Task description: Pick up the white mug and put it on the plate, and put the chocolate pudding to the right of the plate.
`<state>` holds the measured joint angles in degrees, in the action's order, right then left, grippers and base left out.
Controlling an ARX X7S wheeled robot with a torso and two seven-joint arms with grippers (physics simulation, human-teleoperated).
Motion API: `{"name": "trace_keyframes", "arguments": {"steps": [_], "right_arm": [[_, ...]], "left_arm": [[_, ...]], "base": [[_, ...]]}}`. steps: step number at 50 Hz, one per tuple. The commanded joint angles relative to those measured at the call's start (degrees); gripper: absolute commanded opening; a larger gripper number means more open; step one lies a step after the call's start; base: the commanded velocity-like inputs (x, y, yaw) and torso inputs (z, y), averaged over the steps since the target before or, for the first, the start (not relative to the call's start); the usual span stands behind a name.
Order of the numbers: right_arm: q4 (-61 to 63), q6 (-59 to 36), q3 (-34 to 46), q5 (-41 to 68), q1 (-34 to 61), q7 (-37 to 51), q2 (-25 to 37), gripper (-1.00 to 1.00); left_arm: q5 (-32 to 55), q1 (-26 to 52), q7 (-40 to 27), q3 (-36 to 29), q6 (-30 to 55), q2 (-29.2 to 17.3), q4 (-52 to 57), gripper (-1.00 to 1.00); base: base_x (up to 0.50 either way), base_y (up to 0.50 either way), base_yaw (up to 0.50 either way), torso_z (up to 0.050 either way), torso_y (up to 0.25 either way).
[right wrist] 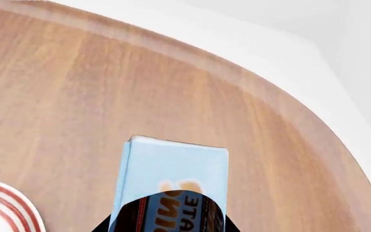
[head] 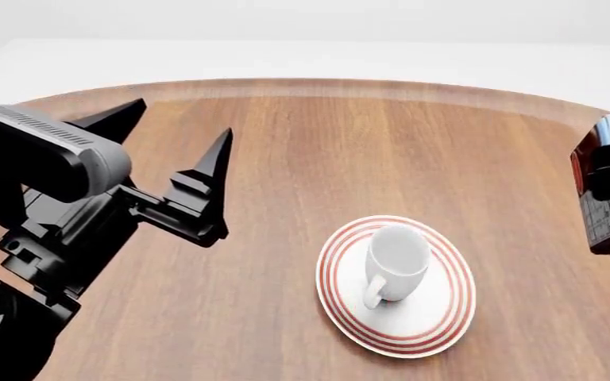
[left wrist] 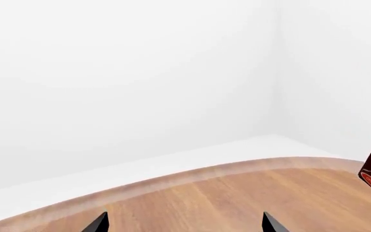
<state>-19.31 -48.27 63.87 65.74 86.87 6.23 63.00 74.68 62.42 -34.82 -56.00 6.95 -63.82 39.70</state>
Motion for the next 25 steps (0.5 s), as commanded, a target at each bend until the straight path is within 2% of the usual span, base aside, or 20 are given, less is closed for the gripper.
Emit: {"name": "trace_keyframes", "arguments": {"steps": [1, 12, 25], "right_arm": [[-0.2, 1.6, -1.0, -1.5, -2.6, -1.3, -0.7, -1.00], [-2.7, 4.2, -1.1, -1.2, -4.5, -3.0, -3.2, -1.00], [-2.9, 5.0, -1.4, 0.0, -6.5, -3.2, -3.3, -1.00]], "left_arm": [[-1.2, -0.3, 1.2, 1.1, -0.2, 1.2, -0.5, 1.00], [-1.6, -0.9, 1.6, 1.0, -0.6, 1.4, -1.0, 1.00], [-1.5, -0.8, 1.6, 1.2, -0.4, 1.5, -1.1, 1.00]], "base": [[0.00, 0.00, 0.00, 0.000, 0.000], [0.00, 0.00, 0.00, 0.000, 0.000], [0.00, 0.00, 0.00, 0.000, 0.000]]}}
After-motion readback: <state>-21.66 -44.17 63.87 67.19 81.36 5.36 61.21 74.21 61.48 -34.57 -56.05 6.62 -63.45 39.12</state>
